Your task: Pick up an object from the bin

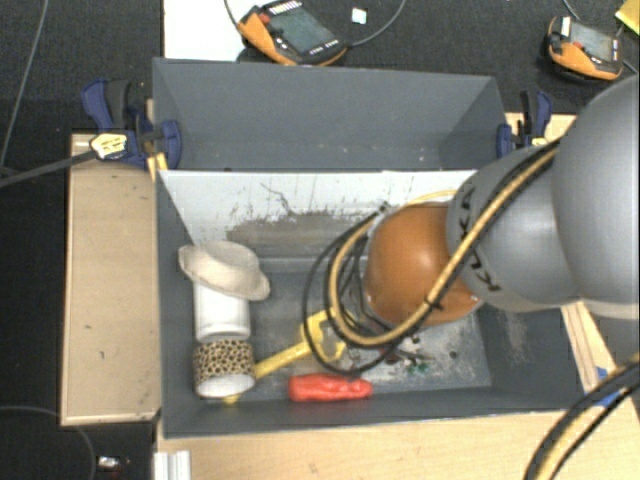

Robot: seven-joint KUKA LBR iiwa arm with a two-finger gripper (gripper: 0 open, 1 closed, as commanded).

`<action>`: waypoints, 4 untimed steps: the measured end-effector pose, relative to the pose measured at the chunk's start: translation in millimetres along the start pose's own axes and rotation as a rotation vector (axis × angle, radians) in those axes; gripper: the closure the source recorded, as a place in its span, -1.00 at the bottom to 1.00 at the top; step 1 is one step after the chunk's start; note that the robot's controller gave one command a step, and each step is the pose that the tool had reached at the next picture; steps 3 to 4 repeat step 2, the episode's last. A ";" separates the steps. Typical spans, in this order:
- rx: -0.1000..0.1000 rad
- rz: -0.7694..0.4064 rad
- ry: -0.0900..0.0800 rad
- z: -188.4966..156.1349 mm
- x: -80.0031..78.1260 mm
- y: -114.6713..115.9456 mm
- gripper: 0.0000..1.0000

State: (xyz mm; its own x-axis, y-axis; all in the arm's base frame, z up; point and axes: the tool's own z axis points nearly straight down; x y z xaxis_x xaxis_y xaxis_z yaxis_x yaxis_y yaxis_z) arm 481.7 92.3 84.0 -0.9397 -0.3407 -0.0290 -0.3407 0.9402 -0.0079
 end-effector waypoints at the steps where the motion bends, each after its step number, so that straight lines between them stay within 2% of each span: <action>1: -0.001 0.000 0.006 -18.3 1.1 0.2 1.00; 2: 0.000 0.001 -0.001 -39.3 -1.4 -0.3 1.00; 4: 0.000 0.001 -0.001 -39.3 -1.4 -0.3 1.00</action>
Offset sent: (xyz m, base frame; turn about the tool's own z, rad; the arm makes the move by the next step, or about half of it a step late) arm -0.0013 -0.0001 0.0459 0.0002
